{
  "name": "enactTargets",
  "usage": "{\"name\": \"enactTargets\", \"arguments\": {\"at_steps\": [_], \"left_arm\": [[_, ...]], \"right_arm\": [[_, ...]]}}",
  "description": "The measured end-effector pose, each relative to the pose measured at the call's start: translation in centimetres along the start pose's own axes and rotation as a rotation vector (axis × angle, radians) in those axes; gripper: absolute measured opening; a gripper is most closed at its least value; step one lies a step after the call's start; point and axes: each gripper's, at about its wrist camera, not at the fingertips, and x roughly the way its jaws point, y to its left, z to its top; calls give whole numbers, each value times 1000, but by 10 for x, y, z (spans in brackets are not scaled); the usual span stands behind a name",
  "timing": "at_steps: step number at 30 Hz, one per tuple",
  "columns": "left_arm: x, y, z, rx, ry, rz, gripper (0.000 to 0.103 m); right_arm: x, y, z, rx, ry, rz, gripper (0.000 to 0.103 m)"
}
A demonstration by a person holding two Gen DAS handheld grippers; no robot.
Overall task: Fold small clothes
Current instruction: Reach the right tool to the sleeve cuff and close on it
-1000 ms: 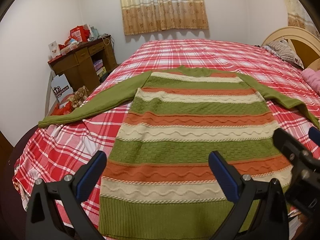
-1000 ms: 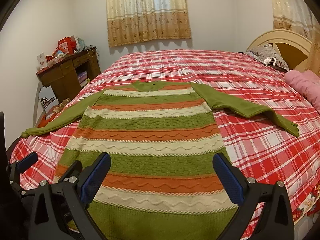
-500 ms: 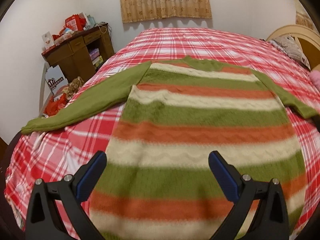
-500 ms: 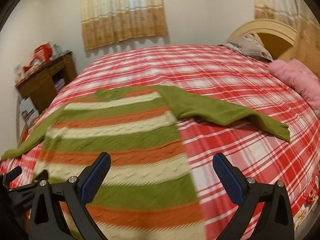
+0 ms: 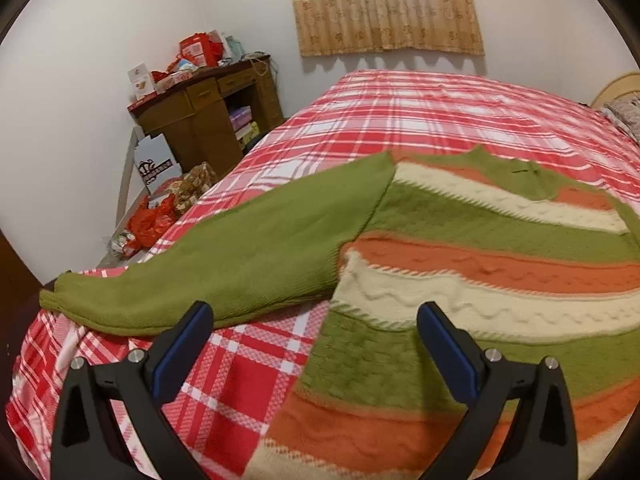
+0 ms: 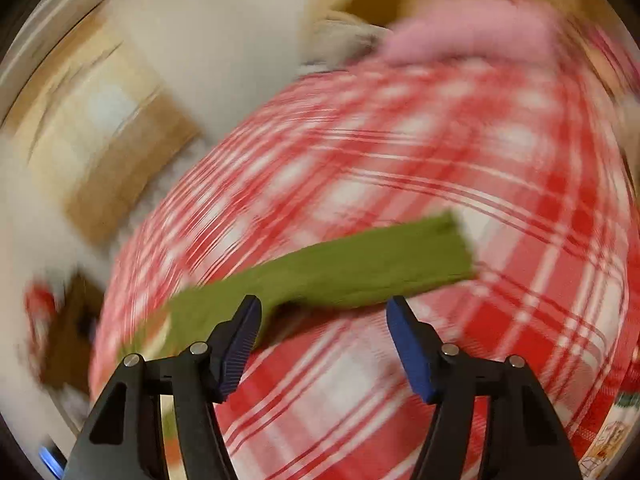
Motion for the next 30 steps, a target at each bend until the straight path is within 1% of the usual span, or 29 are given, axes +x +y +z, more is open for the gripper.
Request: {"name": "enactTargets", "arguments": {"at_steps": [2, 4, 7, 9, 11, 13, 15, 17, 18, 19, 21, 22, 24, 27, 28, 30], "left_arm": [[6, -1, -9, -16, 8, -9, 103], [11, -4, -10, -14, 28, -12, 103], [8, -2, -10, -28, 29, -25, 103], [11, -2, -10, -40, 41, -45, 103], [14, 3, -11, -71, 59, -83, 103], [21, 8, -10, -116, 78, -124, 103], [21, 8, -10, -124, 79, -133, 103], [22, 9, -9, -111, 72, -115, 103], [22, 8, -9, -105, 71, -107, 103], [22, 8, -9, -101, 68, -102, 103], [22, 9, -10, -103, 68, -104, 103], [23, 9, -10, -106, 70, -108, 103], [24, 9, -10, -111, 70, -114, 103], [24, 10, -10, -109, 70, -112, 103], [24, 8, -10, -109, 70, -112, 103], [24, 7, -10, -109, 70, -112, 103]], "right_arm": [[4, -29, 12, 68, -23, -54, 66], [11, -41, 24, 51, -45, -102, 66], [27, -45, 36, 3, -38, -143, 66], [43, -46, 41, -27, -8, -176, 65], [63, -47, 41, -46, 29, -211, 65], [69, -46, 35, -73, -3, -238, 65], [73, -40, 33, -121, -12, -271, 65], [79, -30, 27, -224, 2, -319, 59], [81, -25, 24, -275, 11, -333, 50], [82, -21, 22, -308, 14, -338, 45], [83, -19, 21, -351, 26, -306, 18], [83, -20, 22, -355, 34, -290, 13], [81, -22, 25, -345, 43, -261, 9], [76, -28, 30, -262, 50, -195, 7], [71, -31, 35, -220, 45, -154, 6], [62, -28, 40, -185, 25, -112, 6]]}}
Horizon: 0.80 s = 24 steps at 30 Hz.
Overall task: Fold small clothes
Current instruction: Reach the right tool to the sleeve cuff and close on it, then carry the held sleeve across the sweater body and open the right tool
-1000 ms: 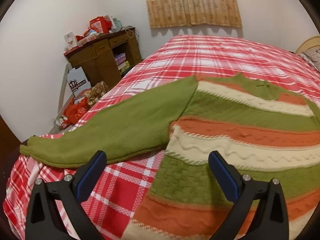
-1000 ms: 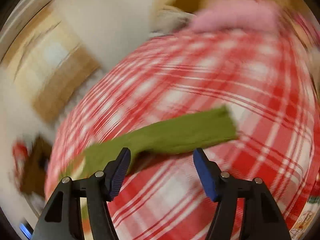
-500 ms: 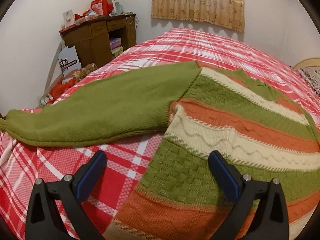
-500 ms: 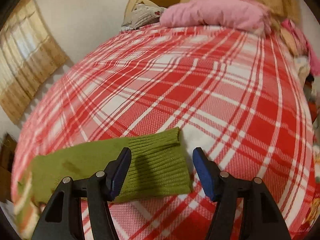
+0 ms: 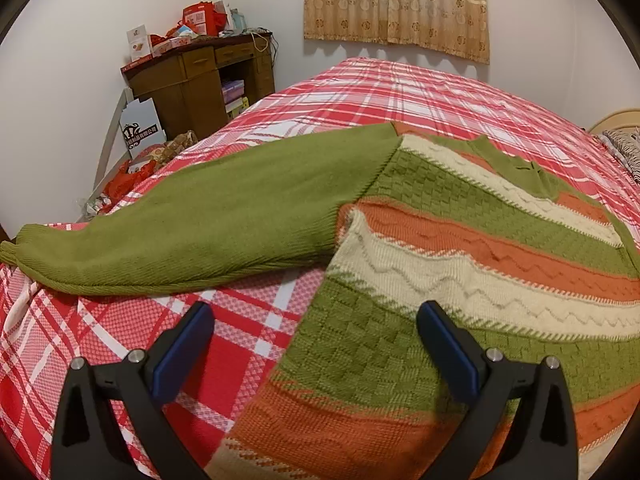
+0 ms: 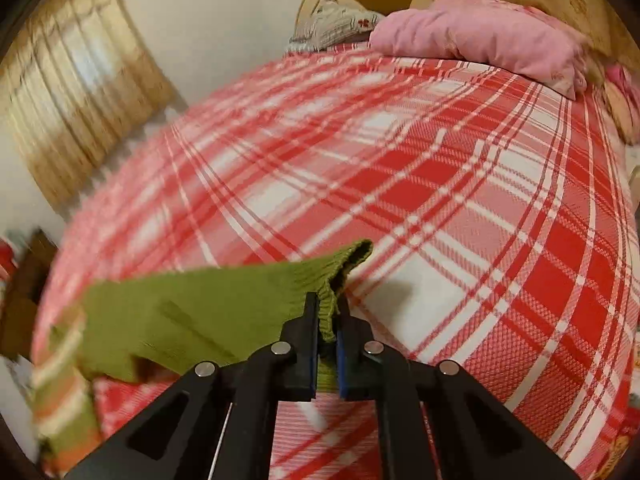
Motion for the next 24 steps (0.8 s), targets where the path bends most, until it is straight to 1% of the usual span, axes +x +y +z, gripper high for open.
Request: {"name": "enactTargets", "arguments": {"at_steps": [3, 6, 9, 12, 14, 15, 16, 18, 19, 20, 21, 24], "left_arm": [[0, 0, 0, -1, -1, -1, 103], [0, -2, 0, -3, -2, -4, 103], [1, -2, 0, -3, -3, -5, 103], [1, -2, 0, -3, -3, -5, 103], [1, -2, 1, -4, -4, -6, 103], [1, -2, 0, -4, -4, -5, 103], [0, -2, 0, -4, -5, -6, 103], [0, -4, 1, -5, -7, -8, 103], [0, -4, 1, -5, -7, -8, 103], [0, -5, 1, -6, -9, -10, 103], [0, -5, 1, -7, -11, -12, 103], [-1, -5, 1, -11, -18, -18, 103]], "right_arm": [[-20, 10, 14, 30, -40, 71, 5], [-44, 31, 31, 31, -87, 147, 5], [-65, 63, 46, 17, -124, 243, 5], [-80, 106, 51, -13, -114, 359, 5], [-83, 147, 48, -47, -86, 446, 5], [-84, 161, 45, -58, -73, 475, 5], [-82, 186, 39, -81, -43, 523, 5], [-77, 222, 28, -111, 6, 583, 5], [-72, 243, 20, -130, 37, 615, 5], [-66, 272, 7, -157, 77, 661, 5], [-63, 286, 1, -169, 96, 683, 5], [-47, 345, -34, -216, 183, 765, 5]]}}
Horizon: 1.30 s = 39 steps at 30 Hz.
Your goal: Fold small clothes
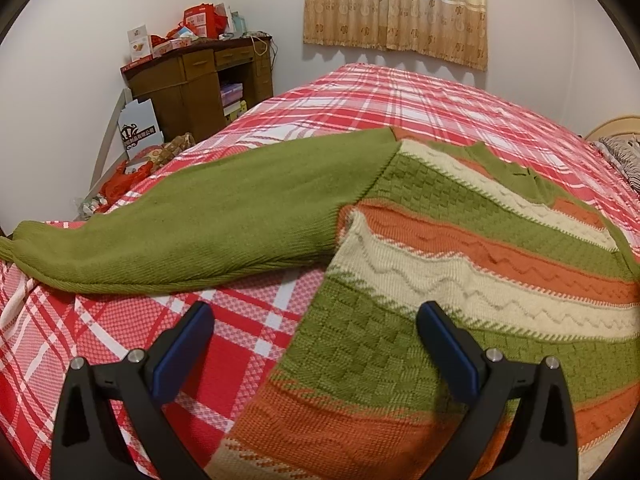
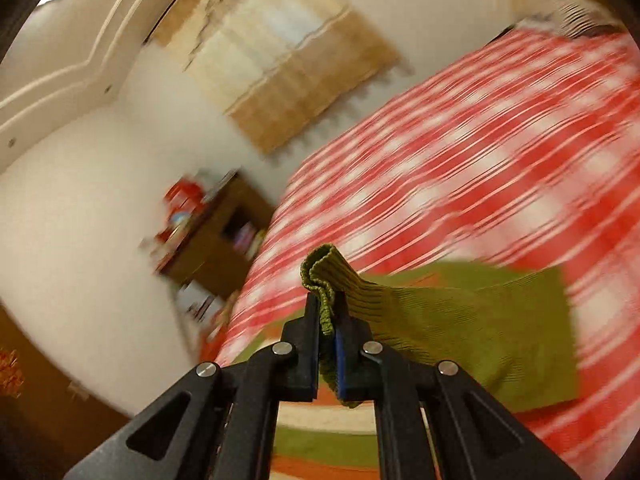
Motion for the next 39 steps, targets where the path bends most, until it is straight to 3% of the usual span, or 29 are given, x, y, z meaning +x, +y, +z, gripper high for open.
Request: {"name": "enactTargets", "arguments": {"at_steps": [11, 15, 20, 23, 25, 28, 30, 31, 33, 35, 37, 39], "left_arm": [[-1, 1, -2, -13, -23, -21, 103], [-1, 4, -3, -17, -30, -29, 103], [-1, 6, -4, -19, -35, -34, 103], [-2, 6, -4, -20, -38, -35, 103], [-2, 6, -4, -20, -39, -36, 103], [-2, 6, -4, -19, -39, -33, 103], [-2, 5, -5, -18, -39, -32, 103], [-2, 5, -5, -18, -38, -31, 103], [-2, 4, -4, -17, -37, -30, 103], [-2, 6, -4, -16, -37, -30, 103], [-2, 6, -4, -16, -38, -28, 103], [-2, 5, -4, -15, -37, -25, 103]], "right_arm": [[183, 81, -80, -35, 322, 216, 5], [231, 88, -109, -34, 421, 236, 5], [269, 85, -130, -15, 484, 260, 6], [287, 80, -137, 0, 533, 256, 13], [291, 82, -141, -10, 574, 251, 32], [275, 88, -138, -34, 531, 310, 47], [259, 86, -131, -25, 493, 337, 47], [234, 73, -120, 4, 437, 330, 47], [224, 69, -117, -9, 414, 311, 47], [190, 57, -111, -161, 342, 143, 44], [161, 41, -109, -285, 263, -35, 34], [141, 24, -105, -328, 222, -147, 34]]}}
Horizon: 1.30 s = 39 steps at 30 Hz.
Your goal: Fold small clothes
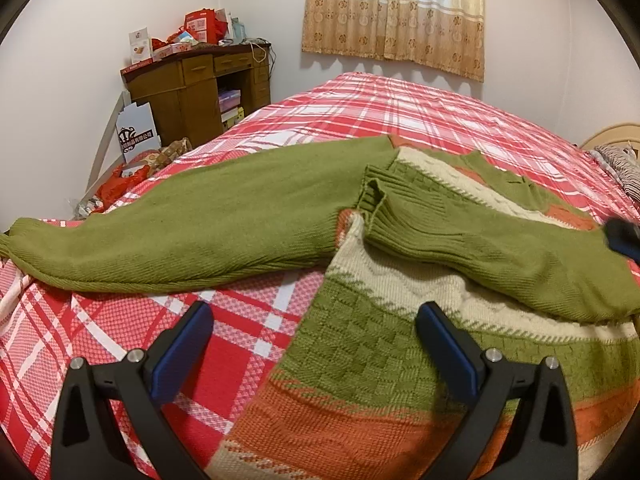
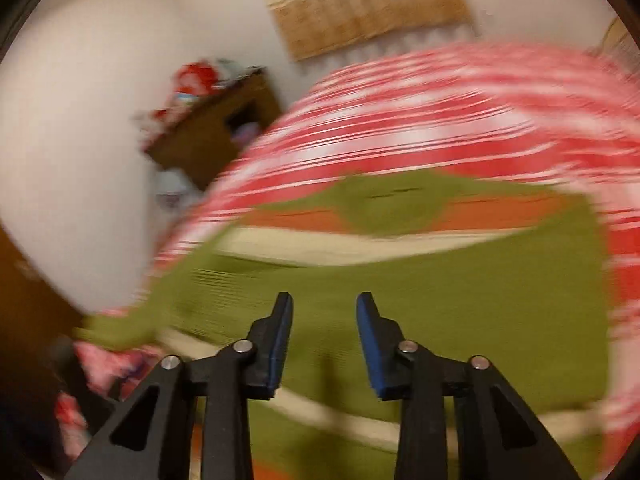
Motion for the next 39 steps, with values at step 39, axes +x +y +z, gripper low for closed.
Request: {"name": "enactTargets", "arguments": {"at_steps": [39], "left_arm": [[0, 6, 7, 19, 98, 30, 103]], "right_arm": [[-36, -72, -63, 17, -59, -320, 5]]}}
